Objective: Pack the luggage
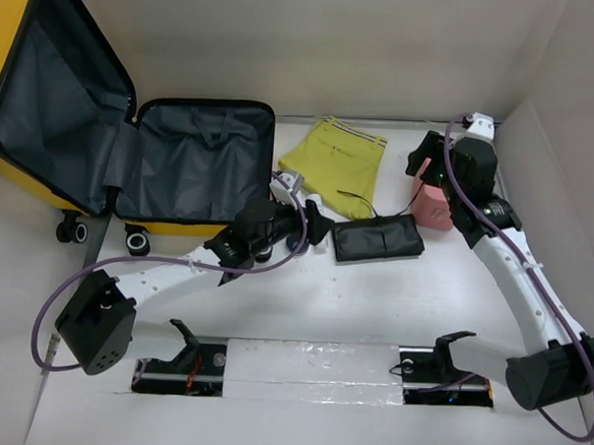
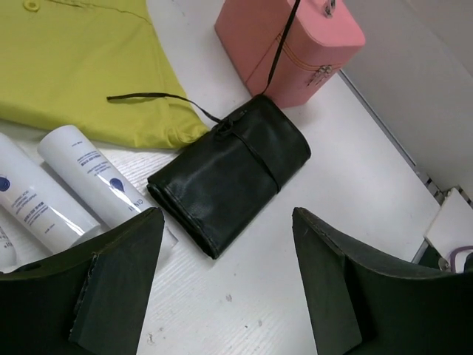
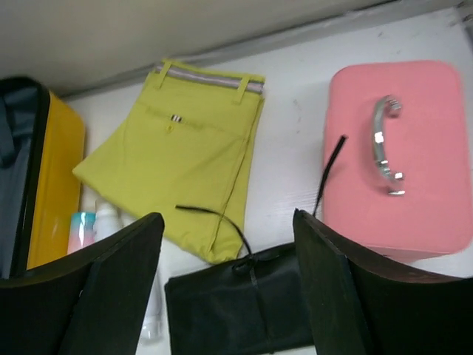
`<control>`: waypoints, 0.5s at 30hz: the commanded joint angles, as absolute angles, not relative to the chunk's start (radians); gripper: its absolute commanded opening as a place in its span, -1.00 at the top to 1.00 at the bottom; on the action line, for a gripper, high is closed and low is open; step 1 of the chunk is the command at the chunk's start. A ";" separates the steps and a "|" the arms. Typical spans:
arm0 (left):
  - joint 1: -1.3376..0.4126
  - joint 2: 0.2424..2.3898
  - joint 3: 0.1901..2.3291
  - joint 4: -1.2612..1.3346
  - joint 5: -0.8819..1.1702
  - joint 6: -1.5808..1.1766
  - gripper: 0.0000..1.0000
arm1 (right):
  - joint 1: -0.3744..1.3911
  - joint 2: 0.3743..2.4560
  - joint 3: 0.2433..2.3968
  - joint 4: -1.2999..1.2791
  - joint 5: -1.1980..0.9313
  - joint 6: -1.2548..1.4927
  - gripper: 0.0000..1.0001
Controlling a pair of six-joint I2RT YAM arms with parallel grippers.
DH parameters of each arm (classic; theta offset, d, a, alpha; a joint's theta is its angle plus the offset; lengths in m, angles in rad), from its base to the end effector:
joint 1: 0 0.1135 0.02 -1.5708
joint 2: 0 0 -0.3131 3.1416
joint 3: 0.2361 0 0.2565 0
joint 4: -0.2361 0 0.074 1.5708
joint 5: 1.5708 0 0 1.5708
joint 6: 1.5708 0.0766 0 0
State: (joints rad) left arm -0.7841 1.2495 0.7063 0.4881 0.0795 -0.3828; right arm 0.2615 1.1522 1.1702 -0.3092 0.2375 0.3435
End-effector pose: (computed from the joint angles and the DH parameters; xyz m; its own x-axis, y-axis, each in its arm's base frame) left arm 0.2193 -0.2273 0.3248 -0.3201 -0.2066 -0.9246 0.6905 0.6173 -0.3770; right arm 0.2782 0.0558 0.4214 -0.2724 0.2659 -0.9247 0.0618 0.9639 0.2590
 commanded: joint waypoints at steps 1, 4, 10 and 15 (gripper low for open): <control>-0.787 1.236 0.775 0.539 0.088 -0.379 -0.32 | 0.293 1.195 1.184 -0.236 0.110 0.313 -0.52; -0.787 1.226 0.775 0.515 -0.015 -0.428 -0.36 | 0.337 1.180 1.103 -0.154 0.121 0.313 -0.32; -0.787 1.344 0.910 0.414 -0.130 -0.518 -0.36 | 0.371 1.192 1.060 -0.141 0.109 0.313 0.67; -0.787 1.407 0.988 0.331 -0.185 -0.526 -0.36 | 0.477 1.201 0.976 -0.164 0.100 0.325 0.84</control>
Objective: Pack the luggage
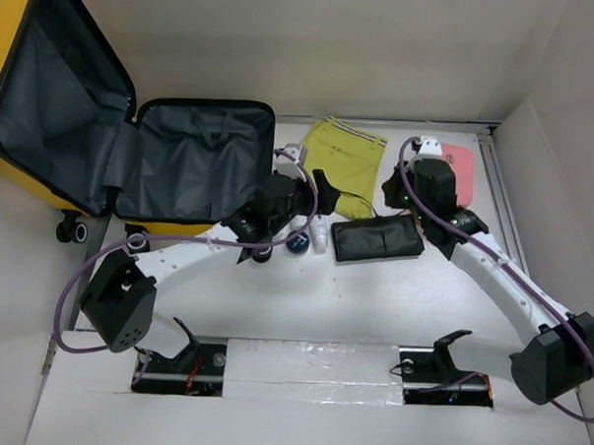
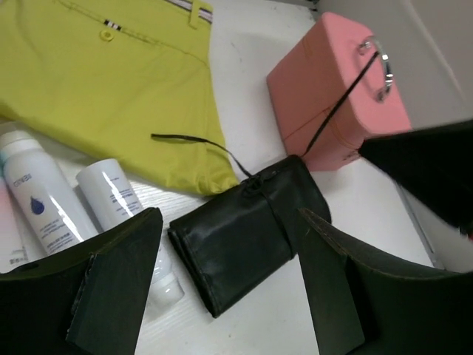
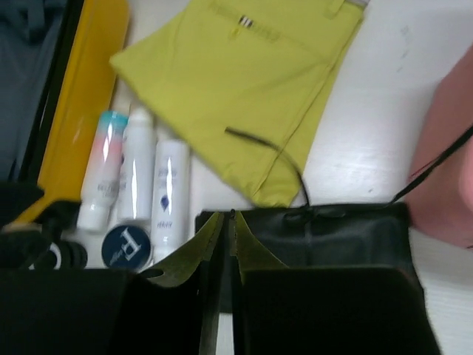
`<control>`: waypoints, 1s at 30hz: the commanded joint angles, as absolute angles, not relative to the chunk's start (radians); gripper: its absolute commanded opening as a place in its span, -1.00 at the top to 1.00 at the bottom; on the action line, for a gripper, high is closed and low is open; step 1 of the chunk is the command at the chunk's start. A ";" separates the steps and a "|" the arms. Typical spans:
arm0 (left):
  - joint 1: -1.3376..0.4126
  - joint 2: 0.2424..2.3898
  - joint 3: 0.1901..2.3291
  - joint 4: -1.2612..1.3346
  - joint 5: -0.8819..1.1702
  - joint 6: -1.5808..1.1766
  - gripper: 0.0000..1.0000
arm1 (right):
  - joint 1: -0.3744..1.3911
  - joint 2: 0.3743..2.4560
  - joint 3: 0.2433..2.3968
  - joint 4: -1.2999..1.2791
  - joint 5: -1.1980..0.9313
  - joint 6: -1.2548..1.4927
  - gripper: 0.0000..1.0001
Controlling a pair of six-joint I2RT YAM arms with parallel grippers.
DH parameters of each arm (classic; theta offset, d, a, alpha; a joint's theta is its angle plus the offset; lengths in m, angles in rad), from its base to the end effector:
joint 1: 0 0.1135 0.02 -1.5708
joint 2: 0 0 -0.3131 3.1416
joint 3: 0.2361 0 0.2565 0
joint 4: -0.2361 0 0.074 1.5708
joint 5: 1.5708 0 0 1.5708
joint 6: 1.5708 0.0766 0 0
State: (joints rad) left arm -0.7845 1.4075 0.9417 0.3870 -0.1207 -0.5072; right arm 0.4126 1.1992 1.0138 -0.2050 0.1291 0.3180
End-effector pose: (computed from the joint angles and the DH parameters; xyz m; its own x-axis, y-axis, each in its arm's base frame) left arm 0.2673 -0.2538 0.3522 -0.3481 -0.3338 -0.8760 0.5117 0.7153 -0.4759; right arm 0.2798 0.1117 0.3612 -0.4214 0.1540 -0.8937 -0.1651 0.9560 0.2426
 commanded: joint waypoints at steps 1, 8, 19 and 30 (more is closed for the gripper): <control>-0.787 1.407 0.988 0.321 -0.199 -0.526 -0.36 | 0.494 1.192 0.932 -0.173 0.110 0.325 0.73; -0.787 1.232 0.829 0.419 -0.287 -0.508 -0.36 | 0.517 1.075 0.792 -0.247 0.297 0.356 -0.39; -0.787 1.195 0.764 0.447 -0.279 -0.425 -0.38 | 0.398 1.141 0.968 -0.250 0.419 0.321 -0.07; -0.787 1.169 0.700 0.494 -0.196 -0.379 -0.38 | 0.115 1.423 1.345 -0.333 0.445 0.278 0.08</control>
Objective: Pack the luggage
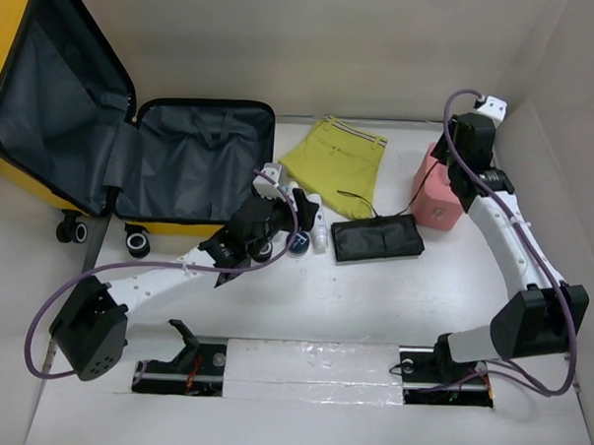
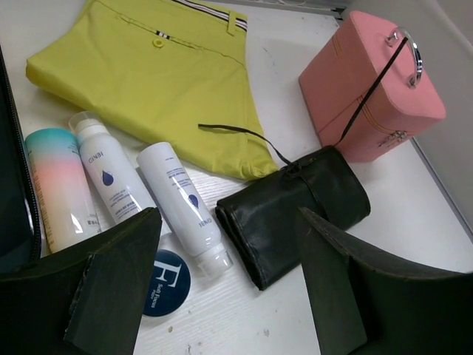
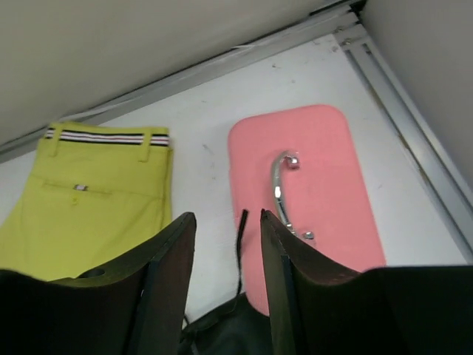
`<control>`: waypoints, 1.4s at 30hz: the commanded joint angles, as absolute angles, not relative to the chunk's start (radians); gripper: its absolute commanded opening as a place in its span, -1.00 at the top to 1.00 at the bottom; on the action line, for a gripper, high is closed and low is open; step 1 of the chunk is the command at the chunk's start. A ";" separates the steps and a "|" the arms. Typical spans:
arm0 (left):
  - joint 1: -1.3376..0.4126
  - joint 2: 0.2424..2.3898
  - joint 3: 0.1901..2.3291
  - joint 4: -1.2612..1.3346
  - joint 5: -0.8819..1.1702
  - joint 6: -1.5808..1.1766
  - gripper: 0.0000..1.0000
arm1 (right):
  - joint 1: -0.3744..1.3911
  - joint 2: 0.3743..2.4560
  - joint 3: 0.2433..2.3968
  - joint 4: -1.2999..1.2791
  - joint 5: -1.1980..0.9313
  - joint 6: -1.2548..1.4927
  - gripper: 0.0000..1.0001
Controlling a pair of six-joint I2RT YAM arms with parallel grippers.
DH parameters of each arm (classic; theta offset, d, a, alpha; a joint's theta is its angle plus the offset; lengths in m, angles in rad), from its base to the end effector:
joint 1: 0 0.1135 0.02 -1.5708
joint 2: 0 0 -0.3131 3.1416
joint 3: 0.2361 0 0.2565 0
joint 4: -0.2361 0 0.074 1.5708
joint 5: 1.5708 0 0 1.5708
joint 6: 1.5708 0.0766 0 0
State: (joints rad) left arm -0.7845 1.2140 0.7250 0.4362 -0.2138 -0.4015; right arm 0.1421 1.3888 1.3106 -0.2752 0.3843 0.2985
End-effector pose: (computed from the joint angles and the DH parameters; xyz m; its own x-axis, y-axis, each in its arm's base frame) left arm 0.2292 -0.2058 0.3348 -0.2456 -0.2945 -0.9236 0.4829 0.7890 -0.3799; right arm 0.3532 0.0215 0.4116 -0.2637 0.2377 -0.9349 0.3081 0.9392 0.1519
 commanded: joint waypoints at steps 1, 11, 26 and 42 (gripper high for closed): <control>-0.787 1.169 0.690 0.505 -0.196 -0.379 -0.38 | 0.115 1.424 1.333 -0.322 0.445 0.278 0.08; -0.787 1.157 0.699 0.485 -0.164 -0.388 -0.38 | -0.002 1.532 1.312 -0.264 0.325 0.288 0.14; -0.787 1.149 0.690 0.489 -0.164 -0.388 -0.38 | 0.018 1.540 1.307 -0.225 0.278 0.258 0.09; -0.787 1.149 0.701 0.483 -0.175 -0.388 -0.38 | 0.040 1.623 1.316 -0.229 0.269 0.268 0.14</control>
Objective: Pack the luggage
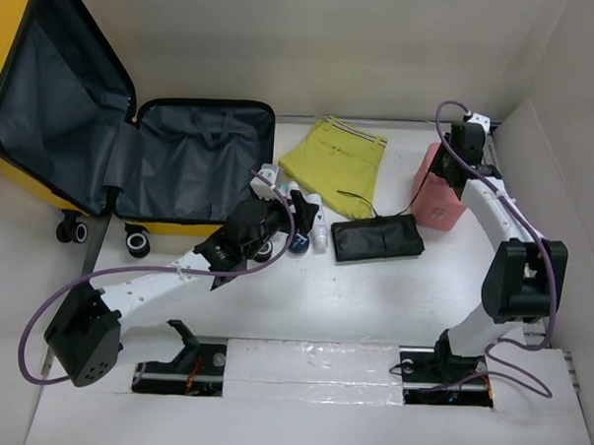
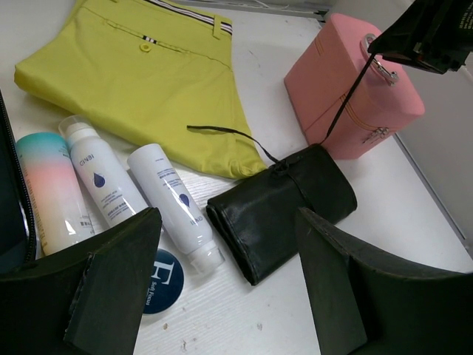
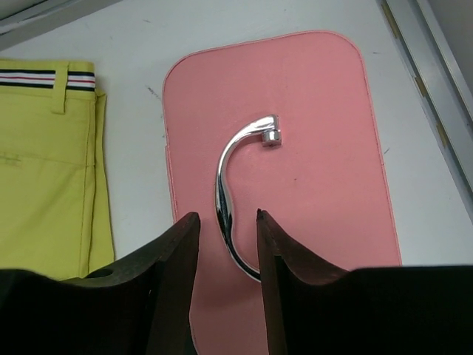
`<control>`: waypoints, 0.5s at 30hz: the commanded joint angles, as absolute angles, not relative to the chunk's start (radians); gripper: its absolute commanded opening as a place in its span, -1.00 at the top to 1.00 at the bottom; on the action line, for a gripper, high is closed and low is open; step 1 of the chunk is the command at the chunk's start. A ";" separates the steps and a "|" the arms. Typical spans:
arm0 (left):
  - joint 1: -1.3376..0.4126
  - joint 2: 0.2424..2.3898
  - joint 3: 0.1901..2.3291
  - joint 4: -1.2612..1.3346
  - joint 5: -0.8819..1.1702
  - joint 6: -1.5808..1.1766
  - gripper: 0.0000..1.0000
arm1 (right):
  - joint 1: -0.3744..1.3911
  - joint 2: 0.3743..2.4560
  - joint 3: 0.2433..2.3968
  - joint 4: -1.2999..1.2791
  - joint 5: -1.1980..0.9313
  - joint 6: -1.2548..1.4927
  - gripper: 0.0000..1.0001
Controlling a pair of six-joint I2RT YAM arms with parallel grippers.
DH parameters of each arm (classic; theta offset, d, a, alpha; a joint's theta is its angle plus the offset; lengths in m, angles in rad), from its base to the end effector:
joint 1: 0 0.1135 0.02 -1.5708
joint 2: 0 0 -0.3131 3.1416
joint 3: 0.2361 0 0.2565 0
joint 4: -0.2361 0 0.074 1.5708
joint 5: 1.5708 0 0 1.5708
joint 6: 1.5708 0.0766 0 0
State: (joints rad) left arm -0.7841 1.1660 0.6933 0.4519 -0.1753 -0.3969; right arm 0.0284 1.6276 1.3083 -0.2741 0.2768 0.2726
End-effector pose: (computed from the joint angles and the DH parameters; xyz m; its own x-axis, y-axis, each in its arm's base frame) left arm 0.2186 -0.1992 0.3381 -0.2347 -0.3035 -0.9235 0.5218 0.7622 -0.3831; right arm 0.4163 -0.0091 0.3222 -0.4847 0.2453 -0.8396 0.3423 0.9365 0.0760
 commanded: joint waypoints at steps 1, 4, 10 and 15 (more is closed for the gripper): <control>-0.787 1.149 0.701 0.483 -0.175 -0.388 -0.38 | 0.029 1.635 1.333 -0.262 0.268 0.268 0.14; -0.787 1.149 0.692 0.483 -0.175 -0.388 -0.38 | 0.029 1.677 1.342 -0.262 0.258 0.268 0.14; -0.787 1.149 0.692 0.483 -0.184 -0.388 -0.38 | 0.020 1.727 1.351 -0.250 0.259 0.278 0.45; -0.787 1.138 0.692 0.483 -0.198 -0.388 -0.38 | 0.009 1.744 1.390 -0.268 0.250 0.305 1.00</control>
State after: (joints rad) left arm -0.7845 1.1660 0.6933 0.4519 -0.1806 -0.3969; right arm 0.0257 1.7187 1.3628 -0.2604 0.2611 0.2840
